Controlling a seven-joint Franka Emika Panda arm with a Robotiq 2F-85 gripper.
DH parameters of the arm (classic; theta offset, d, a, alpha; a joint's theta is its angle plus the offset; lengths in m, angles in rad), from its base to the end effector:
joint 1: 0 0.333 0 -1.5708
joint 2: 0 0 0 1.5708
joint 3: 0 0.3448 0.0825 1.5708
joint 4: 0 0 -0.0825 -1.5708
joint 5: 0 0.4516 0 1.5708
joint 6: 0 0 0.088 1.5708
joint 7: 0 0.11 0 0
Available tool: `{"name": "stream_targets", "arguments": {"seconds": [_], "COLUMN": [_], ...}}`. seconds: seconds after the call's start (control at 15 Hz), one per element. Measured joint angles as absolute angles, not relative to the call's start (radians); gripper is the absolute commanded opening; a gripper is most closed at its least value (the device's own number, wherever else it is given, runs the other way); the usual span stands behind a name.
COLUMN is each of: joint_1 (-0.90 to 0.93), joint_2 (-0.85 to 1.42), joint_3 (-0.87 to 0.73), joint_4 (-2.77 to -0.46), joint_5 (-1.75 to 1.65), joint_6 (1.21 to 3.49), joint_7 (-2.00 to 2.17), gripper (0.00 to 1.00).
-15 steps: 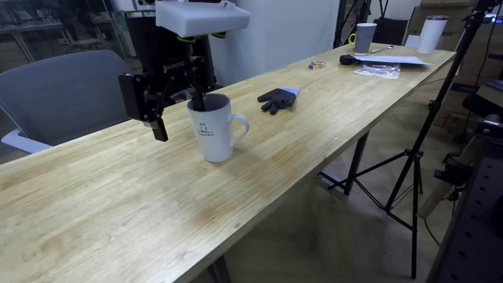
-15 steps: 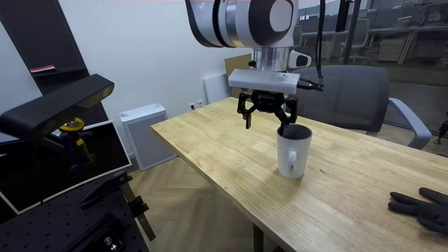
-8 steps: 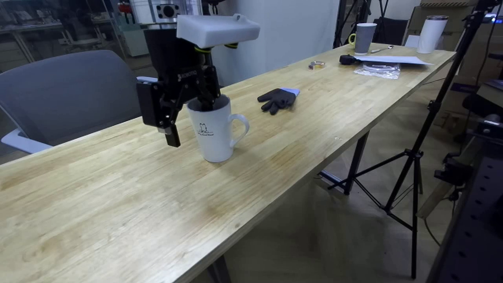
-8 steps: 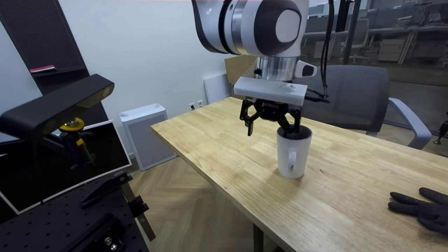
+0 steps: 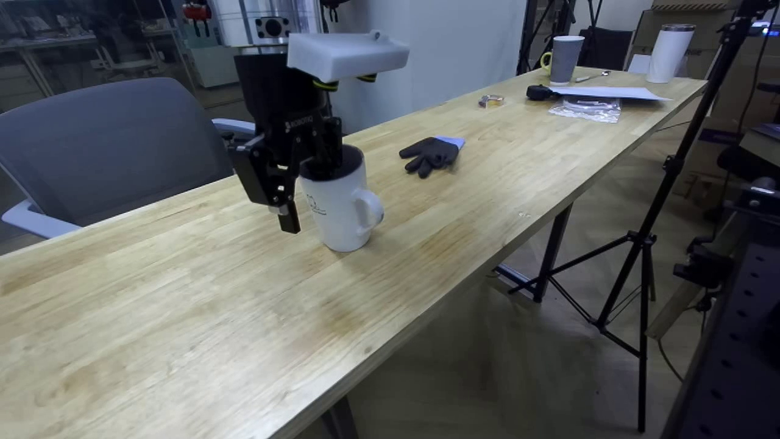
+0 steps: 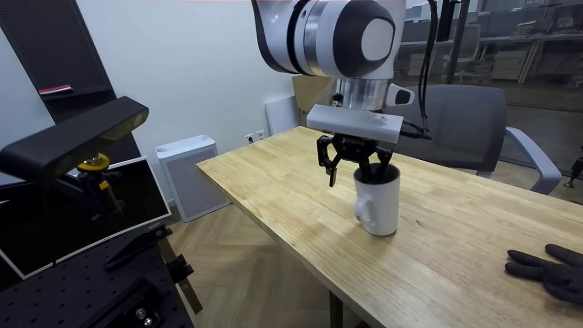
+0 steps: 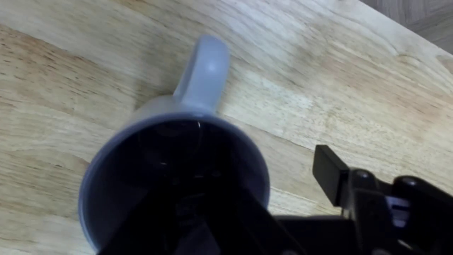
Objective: Move the white mug to the left
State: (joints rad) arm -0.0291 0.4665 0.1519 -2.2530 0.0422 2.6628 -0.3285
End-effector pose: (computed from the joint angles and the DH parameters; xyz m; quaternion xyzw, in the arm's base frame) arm 0.5669 0.0746 0.1139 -0.9789 -0.1980 0.0217 0.0459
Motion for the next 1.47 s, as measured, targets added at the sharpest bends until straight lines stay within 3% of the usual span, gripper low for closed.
{"name": "stream_targets", "arguments": {"seconds": [0.27,0.4,1.47], "joint_1": [-0.029,-0.030,-0.038], "joint_2": [0.467,0.464,0.454], "joint_3": [0.162,0.163,0.177], "joint_4": [-2.253,-2.251,-2.241], "joint_5": [0.042,0.041,0.064], "joint_6": [2.663,2.666,2.666], "joint_7": [-0.334,-0.336,-0.337], "gripper": [0.05,0.01,0.04]}}
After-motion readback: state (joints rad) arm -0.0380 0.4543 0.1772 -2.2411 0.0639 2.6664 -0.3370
